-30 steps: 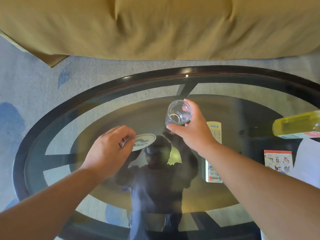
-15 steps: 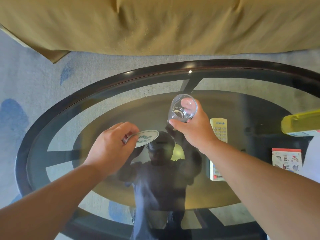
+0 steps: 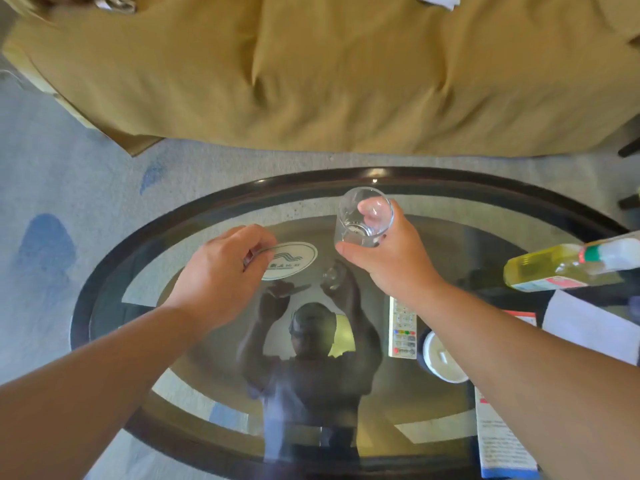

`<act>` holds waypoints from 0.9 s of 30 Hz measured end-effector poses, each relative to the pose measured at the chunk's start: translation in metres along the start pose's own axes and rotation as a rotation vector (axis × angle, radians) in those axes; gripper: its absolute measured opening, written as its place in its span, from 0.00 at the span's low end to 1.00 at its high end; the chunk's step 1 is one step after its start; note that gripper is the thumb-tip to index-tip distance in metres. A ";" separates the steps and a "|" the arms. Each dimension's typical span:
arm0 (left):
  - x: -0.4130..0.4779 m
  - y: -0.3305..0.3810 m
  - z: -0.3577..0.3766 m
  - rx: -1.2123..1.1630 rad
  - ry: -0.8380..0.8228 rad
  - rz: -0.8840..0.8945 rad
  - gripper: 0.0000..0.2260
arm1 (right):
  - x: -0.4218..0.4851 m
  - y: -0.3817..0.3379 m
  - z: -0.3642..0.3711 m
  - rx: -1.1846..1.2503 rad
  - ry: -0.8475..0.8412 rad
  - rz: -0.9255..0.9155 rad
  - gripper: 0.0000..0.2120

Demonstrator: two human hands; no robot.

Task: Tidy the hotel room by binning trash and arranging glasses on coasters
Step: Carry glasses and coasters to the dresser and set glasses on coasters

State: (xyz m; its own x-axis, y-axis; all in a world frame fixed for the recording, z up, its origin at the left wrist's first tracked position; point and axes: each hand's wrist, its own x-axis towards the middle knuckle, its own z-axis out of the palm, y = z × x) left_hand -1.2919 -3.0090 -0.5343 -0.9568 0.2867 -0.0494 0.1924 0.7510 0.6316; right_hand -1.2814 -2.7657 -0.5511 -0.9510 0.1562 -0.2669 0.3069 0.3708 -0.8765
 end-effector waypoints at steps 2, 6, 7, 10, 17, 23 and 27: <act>-0.002 0.015 -0.015 0.006 0.021 0.015 0.06 | -0.012 -0.017 -0.010 -0.007 0.006 -0.023 0.29; -0.006 0.046 -0.047 0.018 0.048 0.057 0.05 | -0.036 -0.053 -0.028 0.026 -0.008 -0.079 0.30; -0.007 0.054 -0.056 0.015 0.056 0.066 0.05 | -0.041 -0.063 -0.034 0.033 -0.020 -0.095 0.31; -0.013 0.078 -0.086 0.021 0.095 0.097 0.06 | -0.056 -0.097 -0.050 0.008 -0.021 -0.147 0.31; -0.031 0.138 -0.159 0.051 0.202 0.189 0.05 | -0.099 -0.180 -0.086 0.008 0.057 -0.250 0.30; -0.051 0.181 -0.212 0.072 0.203 0.303 0.04 | -0.151 -0.241 -0.109 0.006 0.140 -0.318 0.30; -0.069 0.202 -0.242 0.051 0.193 0.429 0.04 | -0.193 -0.268 -0.114 0.023 0.228 -0.331 0.29</act>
State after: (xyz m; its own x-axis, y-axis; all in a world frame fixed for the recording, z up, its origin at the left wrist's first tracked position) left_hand -1.2400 -3.0210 -0.2160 -0.8107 0.4650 0.3557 0.5850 0.6187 0.5245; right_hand -1.1758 -2.7904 -0.2188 -0.9646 0.2323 0.1246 -0.0177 0.4146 -0.9098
